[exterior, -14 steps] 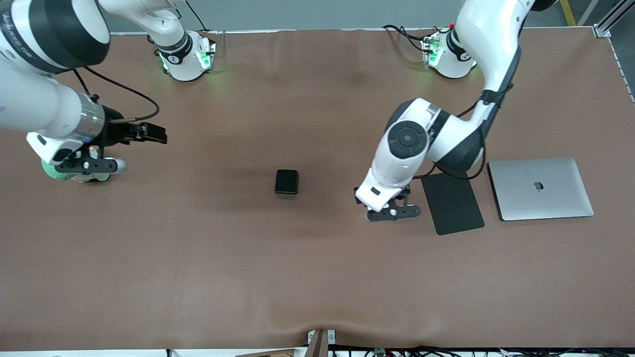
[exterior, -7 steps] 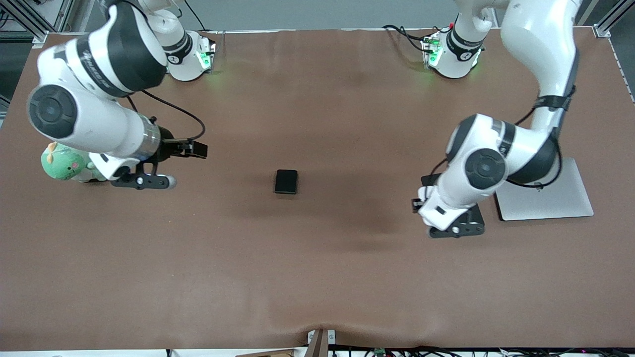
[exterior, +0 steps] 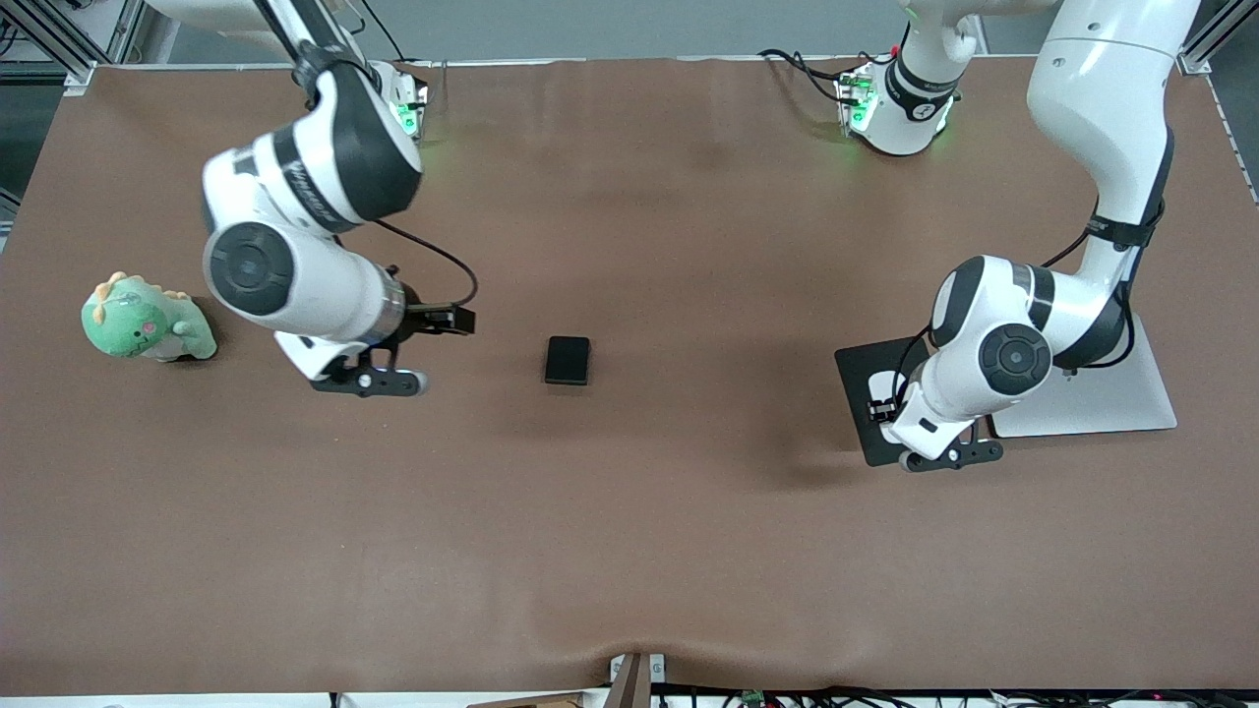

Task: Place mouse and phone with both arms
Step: 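Carry the mouse to the pad while the right gripper reaches the phone, then lower the mouse onto the pad while the right gripper grasps the phone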

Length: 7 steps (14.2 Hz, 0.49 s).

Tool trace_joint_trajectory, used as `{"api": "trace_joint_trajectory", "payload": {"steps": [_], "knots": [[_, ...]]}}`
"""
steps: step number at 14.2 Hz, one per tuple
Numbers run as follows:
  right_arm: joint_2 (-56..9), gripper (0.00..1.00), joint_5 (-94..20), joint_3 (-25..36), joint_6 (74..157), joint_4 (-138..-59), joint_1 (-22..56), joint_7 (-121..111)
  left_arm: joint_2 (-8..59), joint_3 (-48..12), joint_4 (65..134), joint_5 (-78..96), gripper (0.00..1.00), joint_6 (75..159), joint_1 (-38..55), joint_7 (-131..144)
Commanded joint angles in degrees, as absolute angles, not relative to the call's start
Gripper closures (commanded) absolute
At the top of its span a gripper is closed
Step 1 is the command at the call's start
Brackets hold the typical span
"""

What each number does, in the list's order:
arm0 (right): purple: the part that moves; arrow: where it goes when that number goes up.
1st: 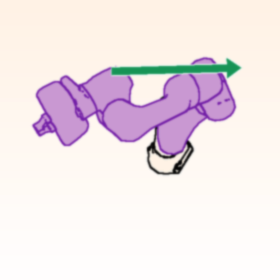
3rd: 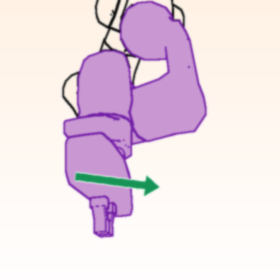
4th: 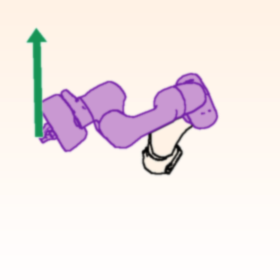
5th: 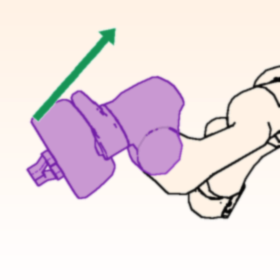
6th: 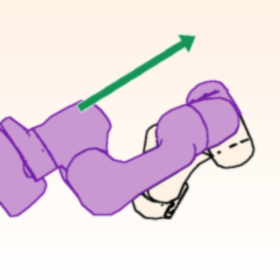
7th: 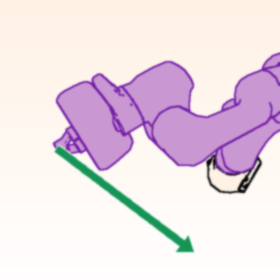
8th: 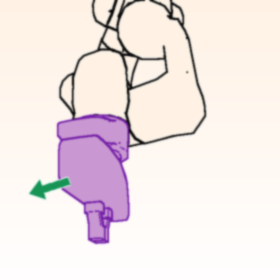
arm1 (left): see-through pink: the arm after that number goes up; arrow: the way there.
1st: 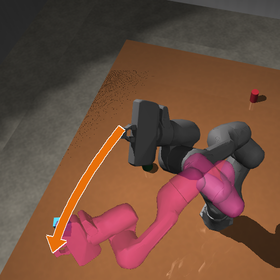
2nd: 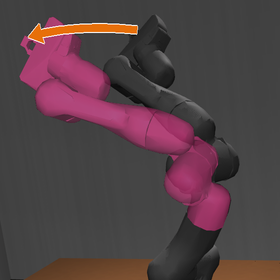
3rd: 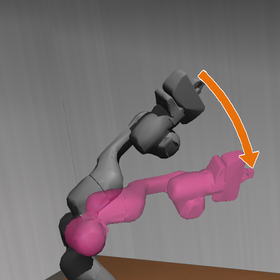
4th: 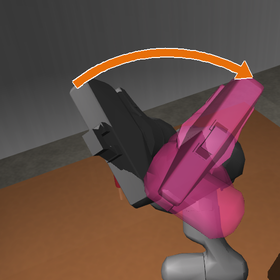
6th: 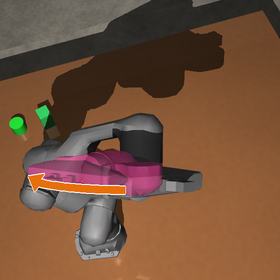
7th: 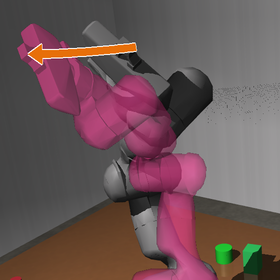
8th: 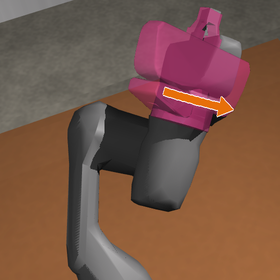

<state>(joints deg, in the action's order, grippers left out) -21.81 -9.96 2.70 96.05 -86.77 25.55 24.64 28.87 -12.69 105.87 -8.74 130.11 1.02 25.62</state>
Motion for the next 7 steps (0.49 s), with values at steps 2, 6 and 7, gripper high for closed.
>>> {"api": "trace_joint_trajectory", "payload": {"steps": [2, 6, 7], "knots": [[-23.2, 0.00, -10.5, 3.2, 103.9, -91.2, 27.5, 25.7, 26.5, -13.4, 115.8, -10.0, 0.94, 141.1, -2.4, 25.2], [-24.9, 0.00, -10.5, 3.2, 113.0, -96.1, 29.5, 25.8, 27.2, -13.4, 116.7, -10.0, 0.93, 142.1, -3.0, 23.5], [-26.1, 0.00, -10.5, 3.2, 114.3, -96.2, 30.4, 25.8, 27.8, -13.4, 116.6, -10.0, 0.93, 142.2, -3.6, 22.7]]}}
